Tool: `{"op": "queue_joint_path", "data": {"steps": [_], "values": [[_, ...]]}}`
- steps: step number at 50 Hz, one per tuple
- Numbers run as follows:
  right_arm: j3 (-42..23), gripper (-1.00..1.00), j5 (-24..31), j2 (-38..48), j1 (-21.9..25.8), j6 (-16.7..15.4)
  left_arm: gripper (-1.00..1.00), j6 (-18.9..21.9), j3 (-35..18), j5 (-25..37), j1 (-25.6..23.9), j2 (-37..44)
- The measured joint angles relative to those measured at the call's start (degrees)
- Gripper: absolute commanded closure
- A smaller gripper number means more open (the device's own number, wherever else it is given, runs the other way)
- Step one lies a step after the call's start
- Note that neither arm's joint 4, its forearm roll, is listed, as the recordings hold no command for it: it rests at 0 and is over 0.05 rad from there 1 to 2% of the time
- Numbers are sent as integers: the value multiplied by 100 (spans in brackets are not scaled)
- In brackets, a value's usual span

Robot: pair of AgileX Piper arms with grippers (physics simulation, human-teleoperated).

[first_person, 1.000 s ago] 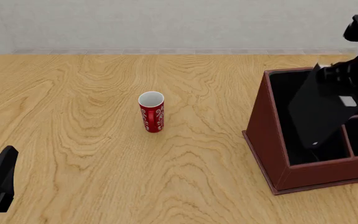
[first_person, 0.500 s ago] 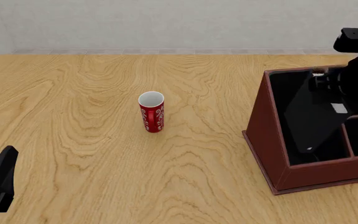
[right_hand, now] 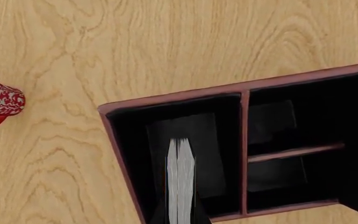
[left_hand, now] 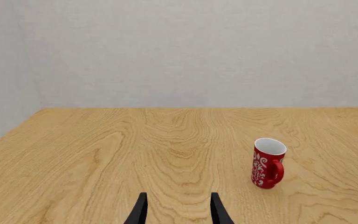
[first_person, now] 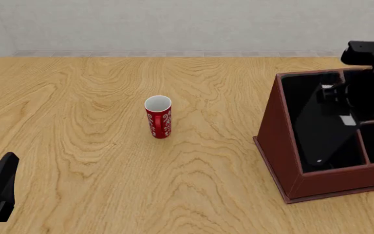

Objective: Pick up the book and place it in the left compartment of the caddy.

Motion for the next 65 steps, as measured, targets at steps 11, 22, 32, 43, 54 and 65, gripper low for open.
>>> {"op": "queue_joint_path", "data": {"steps": [11, 22, 32, 43, 54, 65], "values": [[165, 100, -152, 19, 9, 48, -100, 0, 0, 0, 0, 0], [327, 100, -307, 40, 11, 86, -100, 0, 0, 0, 0, 0], [517, 100, -526, 94, 25, 143, -100, 0, 0, 0, 0, 0], [741, 100, -774, 156, 50, 209, -100, 0, 0, 0, 0, 0], [870, -100, -884, 128, 94, 313, -100, 1, 0, 0, 0, 0], [904, -100, -930, 60, 110, 416, -100, 0, 0, 0, 0, 0]]}}
